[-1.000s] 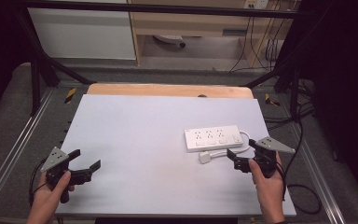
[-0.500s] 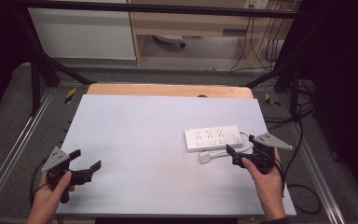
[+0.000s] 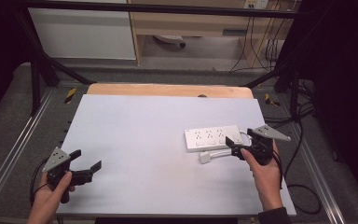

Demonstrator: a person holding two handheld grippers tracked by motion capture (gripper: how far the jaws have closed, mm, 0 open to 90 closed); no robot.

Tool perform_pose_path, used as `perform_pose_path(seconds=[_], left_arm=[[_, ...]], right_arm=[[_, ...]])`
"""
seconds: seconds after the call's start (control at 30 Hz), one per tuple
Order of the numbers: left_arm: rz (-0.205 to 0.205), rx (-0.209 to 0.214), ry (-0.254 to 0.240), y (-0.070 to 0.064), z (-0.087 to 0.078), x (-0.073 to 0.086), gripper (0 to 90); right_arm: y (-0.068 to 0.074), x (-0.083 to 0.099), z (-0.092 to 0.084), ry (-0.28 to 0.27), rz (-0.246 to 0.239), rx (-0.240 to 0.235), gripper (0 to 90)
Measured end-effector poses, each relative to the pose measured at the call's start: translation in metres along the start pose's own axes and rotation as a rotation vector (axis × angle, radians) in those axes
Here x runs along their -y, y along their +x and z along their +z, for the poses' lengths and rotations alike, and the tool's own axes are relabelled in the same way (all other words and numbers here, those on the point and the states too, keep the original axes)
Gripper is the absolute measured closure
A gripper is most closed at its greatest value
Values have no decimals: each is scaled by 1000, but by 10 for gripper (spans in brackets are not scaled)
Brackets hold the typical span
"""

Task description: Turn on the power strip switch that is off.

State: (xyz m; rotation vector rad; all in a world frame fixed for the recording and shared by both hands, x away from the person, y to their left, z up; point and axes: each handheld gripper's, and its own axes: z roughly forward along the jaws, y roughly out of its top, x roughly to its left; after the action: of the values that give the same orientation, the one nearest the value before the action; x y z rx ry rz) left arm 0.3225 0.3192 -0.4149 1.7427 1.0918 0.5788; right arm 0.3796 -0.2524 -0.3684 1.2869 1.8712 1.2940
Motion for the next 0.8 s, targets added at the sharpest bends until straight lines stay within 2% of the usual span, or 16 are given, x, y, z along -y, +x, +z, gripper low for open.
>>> perform_pose_path(seconds=[0.27, 0.37, 0.47, 0.8], left_arm=[[1, 0, 0, 0, 0, 0, 59], [3, 0, 1, 0, 0, 0, 59], [2, 1, 0, 0, 0, 0, 59], [10, 5, 0, -1, 0, -1, 59]], right_arm=[[-2, -4, 7, -8, 3, 3, 62], [-1, -4, 13, -37, 2, 11, 64], [-1, -5, 15, -41, 6, 12, 64], [1, -6, 30, 9, 5, -1, 96]])
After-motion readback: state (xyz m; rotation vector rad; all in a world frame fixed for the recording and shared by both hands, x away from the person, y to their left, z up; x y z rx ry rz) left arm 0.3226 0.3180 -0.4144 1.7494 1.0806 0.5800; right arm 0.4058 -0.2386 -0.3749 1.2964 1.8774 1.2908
